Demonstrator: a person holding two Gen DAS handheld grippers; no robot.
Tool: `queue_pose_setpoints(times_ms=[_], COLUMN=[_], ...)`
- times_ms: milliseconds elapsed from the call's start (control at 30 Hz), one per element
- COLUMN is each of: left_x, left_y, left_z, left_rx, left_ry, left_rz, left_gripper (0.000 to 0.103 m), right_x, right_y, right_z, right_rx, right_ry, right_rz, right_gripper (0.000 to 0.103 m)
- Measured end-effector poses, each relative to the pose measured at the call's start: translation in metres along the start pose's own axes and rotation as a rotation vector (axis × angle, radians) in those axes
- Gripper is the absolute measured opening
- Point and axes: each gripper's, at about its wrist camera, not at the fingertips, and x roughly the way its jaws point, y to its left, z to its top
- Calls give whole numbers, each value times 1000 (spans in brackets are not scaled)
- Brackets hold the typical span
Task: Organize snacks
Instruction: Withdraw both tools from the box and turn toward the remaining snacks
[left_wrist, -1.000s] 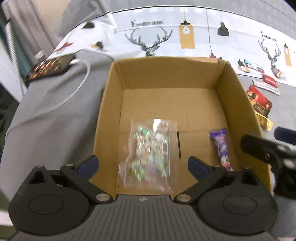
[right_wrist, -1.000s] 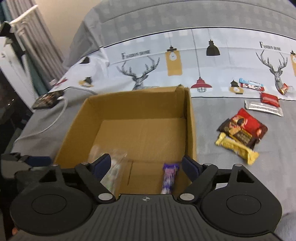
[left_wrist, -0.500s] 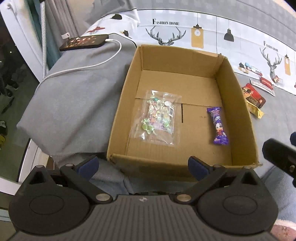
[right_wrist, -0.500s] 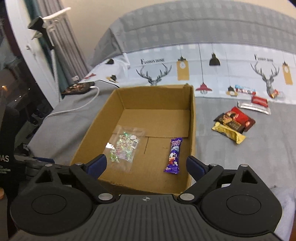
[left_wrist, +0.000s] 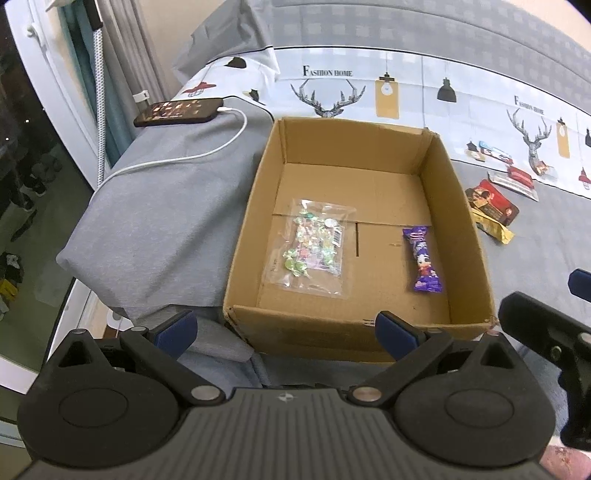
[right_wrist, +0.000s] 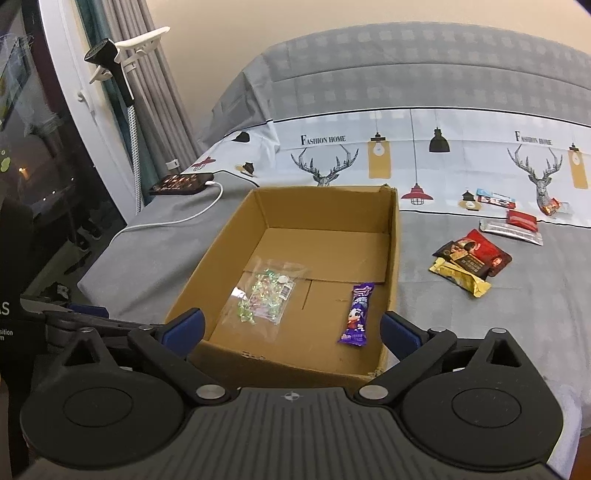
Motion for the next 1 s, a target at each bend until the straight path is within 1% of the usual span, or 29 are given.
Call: queue_pose_setpoints(times_ms=[200,533,733,833,1000], left_x=[-4,-1,0,1,6], left_y=[-5,-11,-18,-31,-58], left_z=[-1,2,10,17,35], left_rx=[20,32,33,48,86], left_ry=[-16,-4,0,-10,0], left_rz=[5,11,1,9,-15], left_gripper=[102,102,102,102,102], right_x=[-1,2,5,4,3], right_y=[-5,-11,-17,-26,-47], right_z=[-2,-4,-4,-3,-4], right_rx=[23,53,82,103,140], right_ry=[-1,11,16,6,-1], right_rz=[-10,-18,-25,-38,-66], right_gripper=[103,103,103,103,103])
